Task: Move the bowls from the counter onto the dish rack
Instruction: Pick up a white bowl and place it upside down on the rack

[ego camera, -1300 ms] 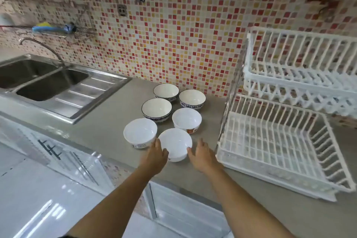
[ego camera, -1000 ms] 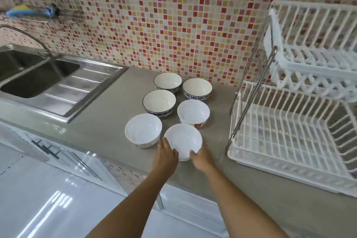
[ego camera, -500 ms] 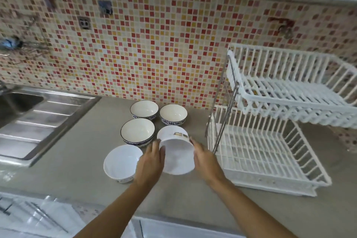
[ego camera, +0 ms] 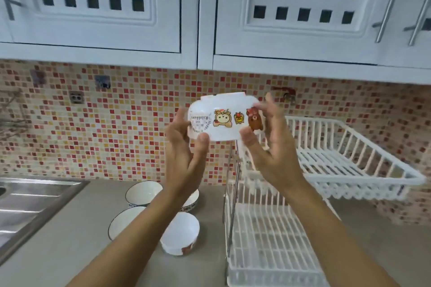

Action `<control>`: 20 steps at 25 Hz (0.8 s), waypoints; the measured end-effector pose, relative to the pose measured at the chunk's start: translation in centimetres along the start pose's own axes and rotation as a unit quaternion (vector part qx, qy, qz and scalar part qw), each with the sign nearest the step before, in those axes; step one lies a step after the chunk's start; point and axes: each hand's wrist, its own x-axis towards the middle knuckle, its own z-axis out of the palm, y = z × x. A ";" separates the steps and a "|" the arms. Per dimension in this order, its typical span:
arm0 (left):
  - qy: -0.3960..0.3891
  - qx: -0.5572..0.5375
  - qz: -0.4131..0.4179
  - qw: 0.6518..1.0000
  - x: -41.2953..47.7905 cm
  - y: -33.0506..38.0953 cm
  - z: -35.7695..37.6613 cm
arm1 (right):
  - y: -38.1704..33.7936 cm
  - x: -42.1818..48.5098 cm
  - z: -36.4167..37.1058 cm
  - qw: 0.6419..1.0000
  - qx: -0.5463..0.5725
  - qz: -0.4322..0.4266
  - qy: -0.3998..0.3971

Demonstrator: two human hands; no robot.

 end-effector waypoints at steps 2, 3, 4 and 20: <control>-0.065 -0.027 0.012 0.997 2.5 0.7 2.8 | 1.9 1.5 -3.9 0.999 0.018 0.036 -0.019; -0.099 -0.029 0.013 0.995 3.7 0.8 4.2 | 2.9 2.1 -5.8 0.998 0.013 0.056 -0.029; -0.130 -0.006 0.011 0.991 4.7 0.8 5.8 | 4.0 2.6 -7.4 0.996 0.006 0.077 -0.045; -0.510 0.380 -0.148 0.757 7.8 -7.6 19.2 | 21.1 5.6 -10.7 0.855 -0.261 0.182 -0.410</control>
